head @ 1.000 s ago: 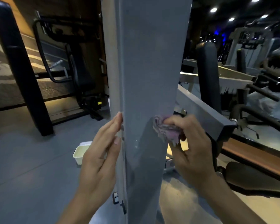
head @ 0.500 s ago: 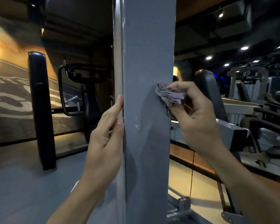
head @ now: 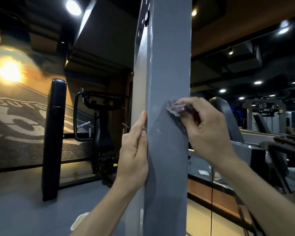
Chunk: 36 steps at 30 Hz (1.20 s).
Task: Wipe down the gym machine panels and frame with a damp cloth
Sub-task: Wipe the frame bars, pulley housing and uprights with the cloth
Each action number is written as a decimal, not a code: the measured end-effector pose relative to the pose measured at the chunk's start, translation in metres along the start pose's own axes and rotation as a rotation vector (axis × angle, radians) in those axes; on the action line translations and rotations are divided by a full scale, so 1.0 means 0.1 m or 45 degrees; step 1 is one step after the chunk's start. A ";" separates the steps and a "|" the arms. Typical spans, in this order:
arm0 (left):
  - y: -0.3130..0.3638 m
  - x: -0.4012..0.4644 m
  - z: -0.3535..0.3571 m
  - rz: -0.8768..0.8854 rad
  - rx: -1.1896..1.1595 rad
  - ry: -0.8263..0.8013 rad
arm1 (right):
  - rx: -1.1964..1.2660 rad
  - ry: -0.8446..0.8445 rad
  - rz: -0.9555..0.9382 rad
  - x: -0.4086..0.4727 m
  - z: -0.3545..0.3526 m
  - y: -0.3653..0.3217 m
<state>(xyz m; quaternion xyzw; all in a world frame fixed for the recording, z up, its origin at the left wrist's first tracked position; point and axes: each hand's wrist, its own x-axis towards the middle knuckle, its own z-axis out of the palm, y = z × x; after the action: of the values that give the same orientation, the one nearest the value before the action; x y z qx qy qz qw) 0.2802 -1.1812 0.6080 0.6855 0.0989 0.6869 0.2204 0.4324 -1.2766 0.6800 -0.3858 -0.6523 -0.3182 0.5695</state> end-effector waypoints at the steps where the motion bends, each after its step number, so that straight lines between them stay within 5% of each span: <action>1: 0.00 0.01 -0.01 -0.008 -0.003 -0.001 | -0.068 -0.005 -0.063 0.16 0.01 -0.04; 6: 0.01 0.02 -0.06 -0.061 -0.153 -0.094 | -0.264 -0.048 -0.297 0.55 0.16 -0.19; 11: 0.13 0.00 -0.12 -0.086 -0.326 -0.195 | -0.322 -0.384 -0.471 0.33 0.10 -0.26; 19: 0.04 0.07 -0.34 -0.180 -0.236 -0.178 | -0.618 -0.397 -0.415 1.02 0.13 -0.57; 25: -0.10 -0.10 -0.37 -0.361 -0.330 -0.025 | -0.805 -0.931 -0.437 0.44 0.22 -0.89; 31: -0.08 -0.14 -0.40 -0.401 -0.314 -0.061 | -1.025 -0.706 -0.381 1.28 0.22 -0.86; 36: -0.09 -0.19 -0.38 -0.395 -0.366 -0.060 | -0.882 -0.808 -0.450 0.39 0.31 -0.78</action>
<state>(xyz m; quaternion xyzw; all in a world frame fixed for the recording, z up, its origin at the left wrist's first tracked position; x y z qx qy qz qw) 0.2435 -1.1754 0.5859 0.6395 0.0988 0.6355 0.4213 0.3470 -1.2838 0.7161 -0.5137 -0.7048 -0.4746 0.1188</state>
